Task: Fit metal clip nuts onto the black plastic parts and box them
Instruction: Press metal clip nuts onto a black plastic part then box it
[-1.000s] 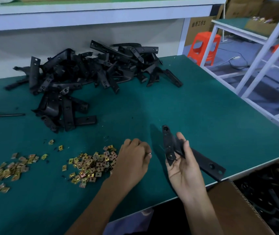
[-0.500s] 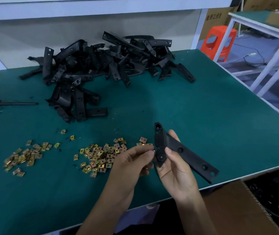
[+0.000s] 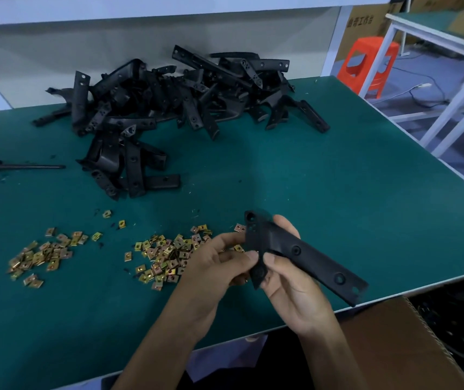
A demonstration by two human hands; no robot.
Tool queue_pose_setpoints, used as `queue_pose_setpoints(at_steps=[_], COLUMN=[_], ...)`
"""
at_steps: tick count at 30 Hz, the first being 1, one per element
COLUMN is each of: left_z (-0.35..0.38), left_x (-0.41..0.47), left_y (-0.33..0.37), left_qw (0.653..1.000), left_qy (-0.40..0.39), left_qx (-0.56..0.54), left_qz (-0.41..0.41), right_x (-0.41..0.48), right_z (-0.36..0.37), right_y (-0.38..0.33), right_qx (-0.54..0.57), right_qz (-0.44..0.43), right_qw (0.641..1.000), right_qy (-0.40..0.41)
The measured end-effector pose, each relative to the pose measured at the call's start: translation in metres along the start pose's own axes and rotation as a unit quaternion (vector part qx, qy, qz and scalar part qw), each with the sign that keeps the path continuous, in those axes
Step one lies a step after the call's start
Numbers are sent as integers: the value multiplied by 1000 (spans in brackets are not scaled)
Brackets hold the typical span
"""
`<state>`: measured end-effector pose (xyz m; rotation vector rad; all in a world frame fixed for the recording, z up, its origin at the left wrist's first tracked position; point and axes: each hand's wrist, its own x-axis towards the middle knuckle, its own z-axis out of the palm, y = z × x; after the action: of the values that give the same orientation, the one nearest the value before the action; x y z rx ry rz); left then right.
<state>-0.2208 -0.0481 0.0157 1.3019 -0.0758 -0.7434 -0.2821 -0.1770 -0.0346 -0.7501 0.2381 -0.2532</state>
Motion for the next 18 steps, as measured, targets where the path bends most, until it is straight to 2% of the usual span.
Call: queue_pose_setpoints(at_steps=[5, 7, 8, 9, 10, 11, 12, 13, 15, 16, 18], left_z=[-3, -3, -5, -7, -10, -12, -15, -16, -20, -21, -22], left_x=[6, 12, 18, 27, 36, 44, 51, 58, 67, 70, 73], left_y=[2, 5, 7, 8, 10, 11, 11, 10, 5, 2, 0], left_qw=[998, 991, 980, 950, 893, 820, 762, 729, 697, 693, 707], left_qy=[-54, -68, -47, -4, 45, 78, 89, 82, 44, 31, 32], left_qx=[36, 105, 176, 282, 411, 525, 600, 642, 685, 690, 674], left_qz=[2, 45, 83, 130, 180, 215, 227, 222, 209, 208, 213], right_x=[-1, 0, 1, 2, 4, 5, 5, 5, 5, 5, 5], right_z=[-1, -2, -3, -5, -7, -8, -8, -7, -6, -5, -5], right_y=[1, 0, -1, -3, -5, -7, -8, -8, -7, -7, -7], right_qx=[-1, 52, 85, 114, 140, 160, 175, 182, 185, 182, 174], right_qz=[-8, -13, -10, -8, -10, -13, -15, -14, -10, -9, -6], right_qw=[1000, 998, 996, 993, 989, 986, 983, 982, 982, 983, 984], right_qy=[-7, -13, -1, 19, 36, 46, 49, 48, 39, 36, 38])
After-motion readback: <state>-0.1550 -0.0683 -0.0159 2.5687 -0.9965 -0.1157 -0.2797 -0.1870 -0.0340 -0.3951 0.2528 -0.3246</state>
